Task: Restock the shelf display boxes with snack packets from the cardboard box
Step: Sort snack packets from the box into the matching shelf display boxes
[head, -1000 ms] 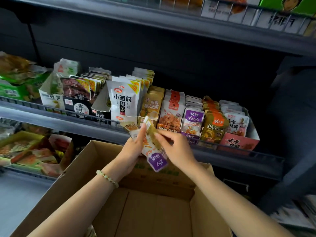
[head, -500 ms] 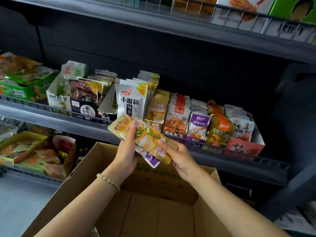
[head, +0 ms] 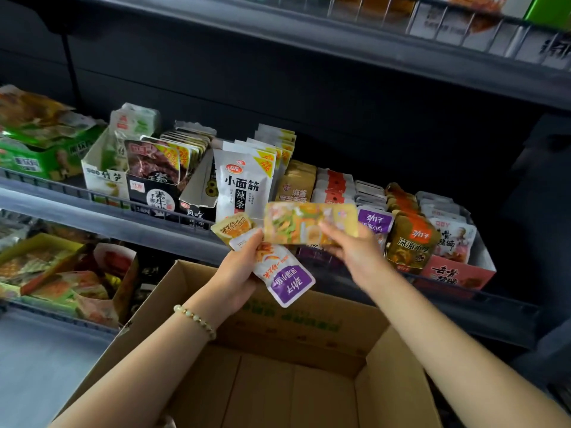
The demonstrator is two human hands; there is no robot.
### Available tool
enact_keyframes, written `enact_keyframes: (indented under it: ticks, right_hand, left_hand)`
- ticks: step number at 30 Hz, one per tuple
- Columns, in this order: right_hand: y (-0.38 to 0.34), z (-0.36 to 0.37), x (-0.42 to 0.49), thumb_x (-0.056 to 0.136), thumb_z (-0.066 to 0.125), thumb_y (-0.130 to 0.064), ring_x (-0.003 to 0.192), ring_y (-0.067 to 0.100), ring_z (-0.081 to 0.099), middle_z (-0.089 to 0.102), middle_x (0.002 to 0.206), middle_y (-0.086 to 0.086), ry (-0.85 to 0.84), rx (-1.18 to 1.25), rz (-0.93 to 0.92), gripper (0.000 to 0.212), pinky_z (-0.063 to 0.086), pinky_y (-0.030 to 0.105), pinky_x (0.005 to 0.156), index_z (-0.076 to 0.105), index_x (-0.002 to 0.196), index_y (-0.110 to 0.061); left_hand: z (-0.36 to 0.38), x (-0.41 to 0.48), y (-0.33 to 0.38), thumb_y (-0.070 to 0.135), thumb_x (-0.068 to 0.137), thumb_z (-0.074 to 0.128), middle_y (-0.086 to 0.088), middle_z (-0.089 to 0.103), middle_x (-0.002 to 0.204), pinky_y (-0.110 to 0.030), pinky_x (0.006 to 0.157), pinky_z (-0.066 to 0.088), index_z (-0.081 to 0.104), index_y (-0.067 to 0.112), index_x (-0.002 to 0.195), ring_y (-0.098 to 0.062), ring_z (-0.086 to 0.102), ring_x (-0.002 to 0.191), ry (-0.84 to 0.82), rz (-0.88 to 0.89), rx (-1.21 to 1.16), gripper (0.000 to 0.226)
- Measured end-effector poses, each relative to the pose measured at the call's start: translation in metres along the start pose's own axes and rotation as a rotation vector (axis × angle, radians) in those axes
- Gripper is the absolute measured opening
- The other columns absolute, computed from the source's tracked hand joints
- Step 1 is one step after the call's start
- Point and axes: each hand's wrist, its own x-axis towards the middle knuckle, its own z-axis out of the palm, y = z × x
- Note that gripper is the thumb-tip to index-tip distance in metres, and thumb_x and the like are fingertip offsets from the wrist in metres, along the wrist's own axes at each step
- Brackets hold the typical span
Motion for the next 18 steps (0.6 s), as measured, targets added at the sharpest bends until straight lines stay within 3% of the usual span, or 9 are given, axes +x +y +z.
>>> enact_keyframes:
  ticks: [2, 4, 6, 9, 12, 16, 18]
  right_hand:
    - [-0.021, -0.005, 0.017, 0.082, 0.073, -0.02, 0.093, 0.013, 0.067, 0.071, 0.1, -0.002, 0.07, -0.138, -0.132, 0.025, 0.053, 0.026, 0.075, 0.063, 0.105, -0.017]
    - [-0.042, -0.007, 0.036, 0.083, 0.073, -0.021, 0.088, 0.011, 0.065, 0.069, 0.093, -0.006, 0.124, -0.278, -0.25, 0.017, 0.052, 0.025, 0.071, 0.064, 0.096, -0.019]
    - [-0.058, -0.005, 0.055, 0.086, 0.07, -0.022, 0.084, 0.019, 0.066, 0.069, 0.089, 0.002, 0.134, -0.464, -0.359, 0.011, 0.052, 0.032, 0.072, 0.066, 0.091, -0.012]
    - [-0.07, 0.005, 0.075, 0.09, 0.065, -0.021, 0.073, 0.023, 0.06, 0.064, 0.077, 0.008, 0.044, -0.775, -0.466, 0.02, 0.041, 0.019, 0.056, 0.063, 0.08, -0.004]
    - [-0.073, 0.022, 0.084, 0.086, 0.069, -0.018, 0.075, 0.017, 0.058, 0.062, 0.079, 0.001, -0.088, -0.881, -0.554, 0.012, 0.04, 0.025, 0.06, 0.063, 0.084, -0.008]
    - [-0.063, 0.045, 0.091, 0.084, 0.073, -0.019, 0.077, 0.014, 0.058, 0.062, 0.084, -0.004, -0.276, -1.018, -0.501, 0.011, 0.041, 0.024, 0.061, 0.064, 0.09, -0.015]
    - [-0.052, 0.051, 0.098, 0.082, 0.074, -0.022, 0.091, 0.019, 0.063, 0.066, 0.099, 0.0, -0.328, -1.071, -0.41, 0.024, 0.048, 0.027, 0.073, 0.067, 0.102, -0.011]
  left_hand:
    - [-0.004, 0.004, 0.003, 0.017, 0.098, 0.051, -0.008, 0.073, 0.088, -0.04, 0.079, 0.052, 0.05, 0.012, 0.11, -0.024, 0.066, 0.089, 0.01, -0.021, -0.02, 0.013]
    - [-0.008, 0.007, 0.005, 0.01, 0.097, 0.051, -0.012, 0.07, 0.1, -0.043, 0.083, 0.051, 0.048, 0.013, 0.109, -0.028, 0.065, 0.096, 0.002, -0.029, -0.024, 0.013]
    - [-0.012, 0.009, 0.007, 0.005, 0.095, 0.052, -0.013, 0.069, 0.104, -0.043, 0.085, 0.052, 0.05, 0.014, 0.107, -0.029, 0.065, 0.099, 0.006, -0.015, 0.005, 0.015]
    - [-0.016, 0.012, 0.01, 0.005, 0.094, 0.055, -0.013, 0.068, 0.106, -0.04, 0.08, 0.054, 0.051, 0.012, 0.114, -0.027, 0.065, 0.097, 0.027, 0.02, 0.043, 0.021]
    - [-0.018, 0.014, 0.013, 0.006, 0.093, 0.057, -0.008, 0.067, 0.095, -0.035, 0.071, 0.053, 0.053, 0.016, 0.102, -0.022, 0.065, 0.086, 0.059, 0.047, 0.051, 0.013]
    - [-0.018, 0.014, 0.014, 0.007, 0.092, 0.059, -0.006, 0.068, 0.094, -0.035, 0.07, 0.054, 0.053, 0.016, 0.103, -0.022, 0.066, 0.085, 0.069, 0.068, 0.045, 0.016]
    - [-0.017, 0.014, 0.013, 0.008, 0.092, 0.06, -0.006, 0.068, 0.094, -0.036, 0.074, 0.055, 0.053, 0.017, 0.103, -0.022, 0.066, 0.085, 0.074, 0.067, 0.041, 0.016]
